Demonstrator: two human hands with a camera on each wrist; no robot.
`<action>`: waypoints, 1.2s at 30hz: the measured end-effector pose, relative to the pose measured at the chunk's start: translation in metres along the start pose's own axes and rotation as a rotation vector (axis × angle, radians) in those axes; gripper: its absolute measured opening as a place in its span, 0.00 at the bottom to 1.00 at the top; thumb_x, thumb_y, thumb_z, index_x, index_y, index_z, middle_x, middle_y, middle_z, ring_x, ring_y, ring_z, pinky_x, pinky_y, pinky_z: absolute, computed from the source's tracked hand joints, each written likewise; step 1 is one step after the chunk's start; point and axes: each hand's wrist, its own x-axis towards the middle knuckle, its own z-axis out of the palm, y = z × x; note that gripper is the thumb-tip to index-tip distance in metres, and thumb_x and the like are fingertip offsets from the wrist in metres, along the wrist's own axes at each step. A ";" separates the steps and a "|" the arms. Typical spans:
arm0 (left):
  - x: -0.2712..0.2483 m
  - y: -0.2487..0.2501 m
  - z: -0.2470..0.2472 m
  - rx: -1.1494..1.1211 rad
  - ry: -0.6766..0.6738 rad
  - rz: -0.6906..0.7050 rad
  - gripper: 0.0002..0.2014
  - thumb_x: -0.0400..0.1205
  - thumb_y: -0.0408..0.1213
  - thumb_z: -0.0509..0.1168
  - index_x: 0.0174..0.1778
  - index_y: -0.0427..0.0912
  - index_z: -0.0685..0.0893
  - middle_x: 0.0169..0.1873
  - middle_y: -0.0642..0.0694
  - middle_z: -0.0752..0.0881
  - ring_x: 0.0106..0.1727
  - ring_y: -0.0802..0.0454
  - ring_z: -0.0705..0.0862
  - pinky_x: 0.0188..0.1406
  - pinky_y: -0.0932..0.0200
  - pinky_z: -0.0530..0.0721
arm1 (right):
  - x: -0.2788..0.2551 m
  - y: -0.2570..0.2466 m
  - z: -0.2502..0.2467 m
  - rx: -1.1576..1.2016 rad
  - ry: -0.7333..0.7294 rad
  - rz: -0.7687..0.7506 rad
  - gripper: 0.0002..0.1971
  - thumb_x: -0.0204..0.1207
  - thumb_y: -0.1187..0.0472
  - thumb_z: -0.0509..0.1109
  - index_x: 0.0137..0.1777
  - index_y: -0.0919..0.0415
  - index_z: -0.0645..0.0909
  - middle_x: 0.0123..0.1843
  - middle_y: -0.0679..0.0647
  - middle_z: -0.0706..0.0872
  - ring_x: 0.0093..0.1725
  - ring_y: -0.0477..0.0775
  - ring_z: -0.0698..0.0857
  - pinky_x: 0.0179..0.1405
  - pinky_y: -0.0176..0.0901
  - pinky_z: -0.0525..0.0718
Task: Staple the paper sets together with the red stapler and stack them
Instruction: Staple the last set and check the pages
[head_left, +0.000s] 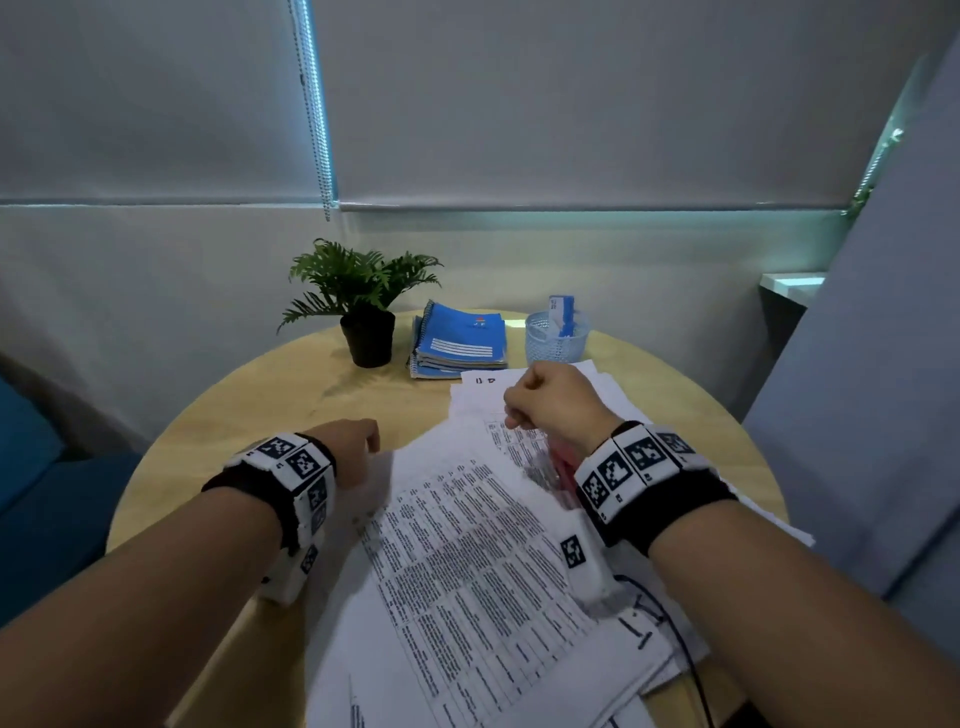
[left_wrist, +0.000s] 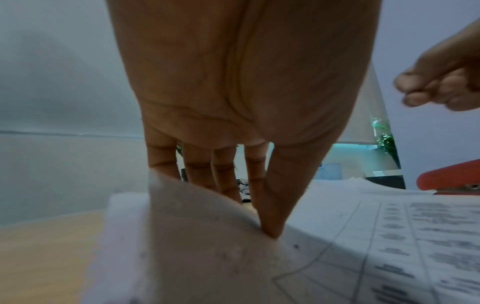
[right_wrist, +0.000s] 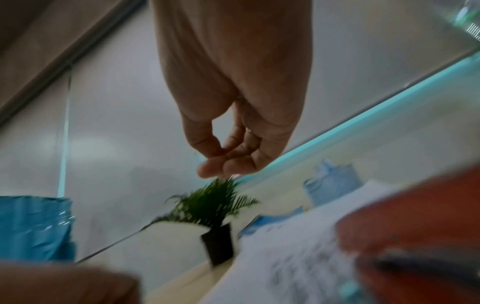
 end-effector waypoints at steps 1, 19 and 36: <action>0.002 0.002 0.000 0.026 -0.045 -0.014 0.17 0.80 0.35 0.62 0.65 0.45 0.73 0.62 0.44 0.78 0.57 0.45 0.79 0.48 0.57 0.76 | -0.001 0.002 -0.016 -0.027 0.024 -0.005 0.07 0.72 0.71 0.69 0.37 0.63 0.74 0.33 0.60 0.85 0.28 0.47 0.88 0.32 0.40 0.84; 0.072 -0.029 0.014 0.152 -0.136 -0.054 0.14 0.63 0.35 0.72 0.42 0.49 0.80 0.40 0.48 0.85 0.46 0.47 0.84 0.48 0.54 0.83 | -0.071 0.180 -0.264 -0.472 0.497 0.361 0.05 0.66 0.72 0.68 0.33 0.68 0.85 0.20 0.46 0.85 0.35 0.51 0.88 0.41 0.40 0.86; 0.088 -0.051 0.028 0.005 -0.108 -0.095 0.16 0.58 0.25 0.73 0.41 0.37 0.82 0.34 0.39 0.84 0.38 0.39 0.82 0.44 0.47 0.81 | -0.080 0.218 -0.299 -0.562 0.471 0.440 0.10 0.75 0.72 0.68 0.50 0.66 0.90 0.53 0.61 0.90 0.58 0.61 0.86 0.65 0.49 0.81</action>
